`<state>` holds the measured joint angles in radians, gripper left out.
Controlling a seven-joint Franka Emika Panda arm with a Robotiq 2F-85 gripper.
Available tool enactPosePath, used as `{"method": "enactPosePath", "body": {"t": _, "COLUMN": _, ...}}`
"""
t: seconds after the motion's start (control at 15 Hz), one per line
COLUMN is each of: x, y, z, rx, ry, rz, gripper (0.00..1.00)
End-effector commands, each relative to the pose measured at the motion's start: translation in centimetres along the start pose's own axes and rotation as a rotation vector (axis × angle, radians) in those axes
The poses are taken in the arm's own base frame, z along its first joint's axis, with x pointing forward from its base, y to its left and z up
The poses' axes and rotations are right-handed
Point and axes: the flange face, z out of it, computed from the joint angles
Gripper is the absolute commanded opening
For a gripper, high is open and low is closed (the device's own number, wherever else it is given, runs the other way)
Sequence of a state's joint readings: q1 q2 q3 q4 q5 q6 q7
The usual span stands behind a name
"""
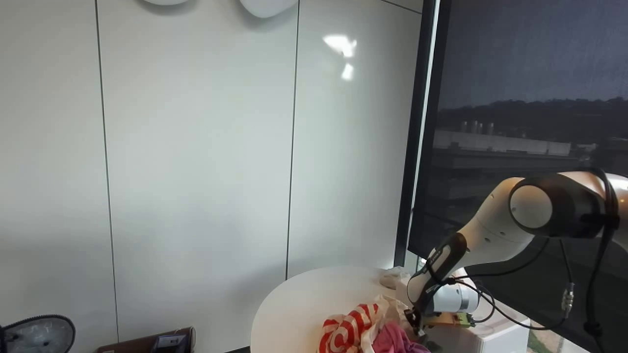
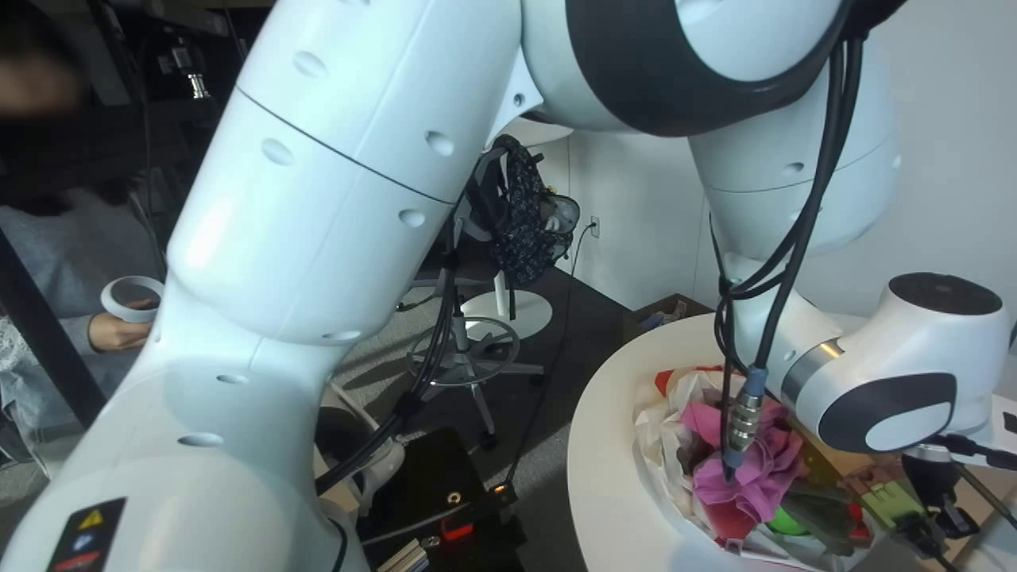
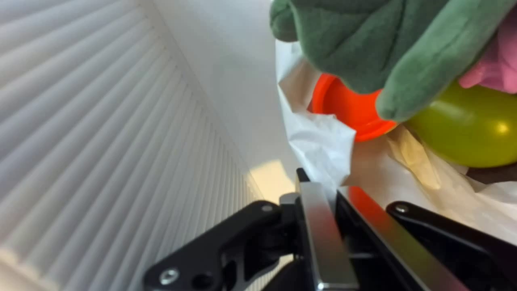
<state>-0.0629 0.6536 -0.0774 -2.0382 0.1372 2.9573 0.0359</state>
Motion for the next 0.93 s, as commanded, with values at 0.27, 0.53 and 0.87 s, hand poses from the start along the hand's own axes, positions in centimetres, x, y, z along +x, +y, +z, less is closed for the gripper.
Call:
{"method": "enactPosePath", "body": {"t": 0.27, "x": 1.8, "y": 1.1, "z": -3.1, "rx": -0.111, "ry": -0.257, "rz": 0.085, "gripper": 0.12}}
{"method": "enactPosePath", "body": {"t": 0.53, "x": 2.8, "y": 1.0, "z": -5.3, "rx": -0.201, "ry": -0.383, "rz": 0.101, "gripper": 0.08}}
{"method": "enactPosePath", "body": {"t": 0.87, "x": 2.9, "y": 0.1, "z": -5.6, "rx": -0.170, "ry": -0.525, "rz": 0.087, "gripper": 0.40}}
